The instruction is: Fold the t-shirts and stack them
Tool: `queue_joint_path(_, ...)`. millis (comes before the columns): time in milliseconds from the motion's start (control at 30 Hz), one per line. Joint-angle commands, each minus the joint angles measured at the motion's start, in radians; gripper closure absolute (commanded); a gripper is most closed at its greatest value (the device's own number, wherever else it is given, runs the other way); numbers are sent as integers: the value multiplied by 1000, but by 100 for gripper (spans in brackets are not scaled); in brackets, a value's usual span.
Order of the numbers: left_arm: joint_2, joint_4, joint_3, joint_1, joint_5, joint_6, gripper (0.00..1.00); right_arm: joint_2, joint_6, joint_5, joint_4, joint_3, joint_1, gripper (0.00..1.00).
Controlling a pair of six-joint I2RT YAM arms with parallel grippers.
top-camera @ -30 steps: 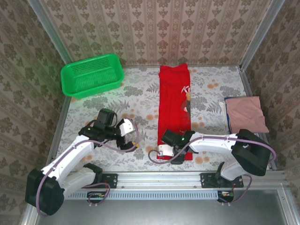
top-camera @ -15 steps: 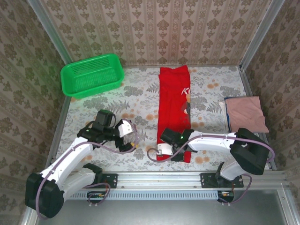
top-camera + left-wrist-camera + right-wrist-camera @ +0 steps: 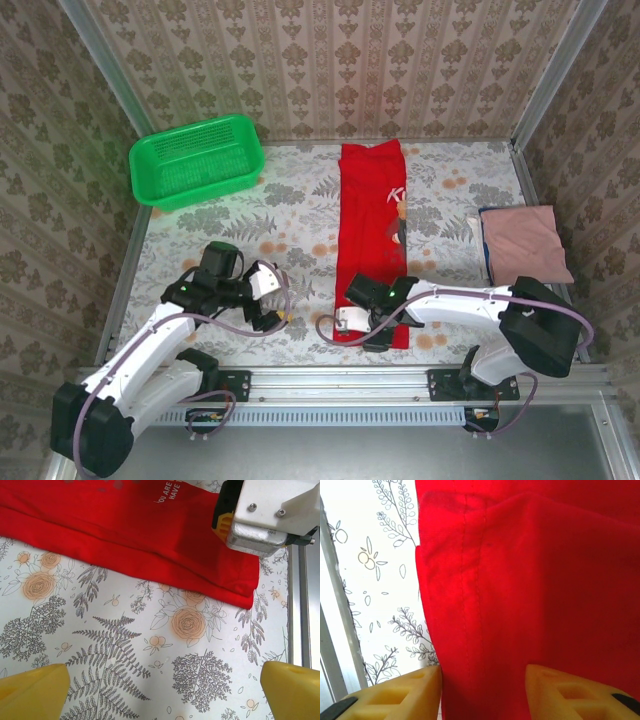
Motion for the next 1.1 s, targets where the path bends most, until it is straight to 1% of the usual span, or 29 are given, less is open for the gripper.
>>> queue_joint_path(0,-10,19,-15,8,13,-18,0,32,11,-34,12,-19,7,54)
queue_joint_path(67,-6,20,-15,8,12,-16,0,50,16,-26,26,-24,6,59)
queue_joint_path(167,-5,12,-15,7,13,-9,0,68,14,-14,36,-25,6,68)
queue_joint_path(200,-6,8,-16,7,13,-7,0,69,15,-12,37,-26,6,75)
queue_joint_path(300,-16,0,-18,7,11,-5,0,50,14,-13,11,-20,6,100)
queue_joint_path(433,-28,2,-16,8,10,-6,0,-27,25,-18,-58,-15,14,100)
queue_joint_path(533,-29,11,-10,8,10,-8,0,-112,58,-30,-125,2,21,100)
queue_joint_path(700,-18,28,-2,7,10,-10,0,-208,79,-9,-243,61,26,100)
queue_joint_path(833,-1,43,1,7,12,-7,0,-225,39,35,-287,118,8,100)
queue_joint_path(1067,19,59,15,7,13,-13,0,-159,-72,14,-323,239,-97,100)
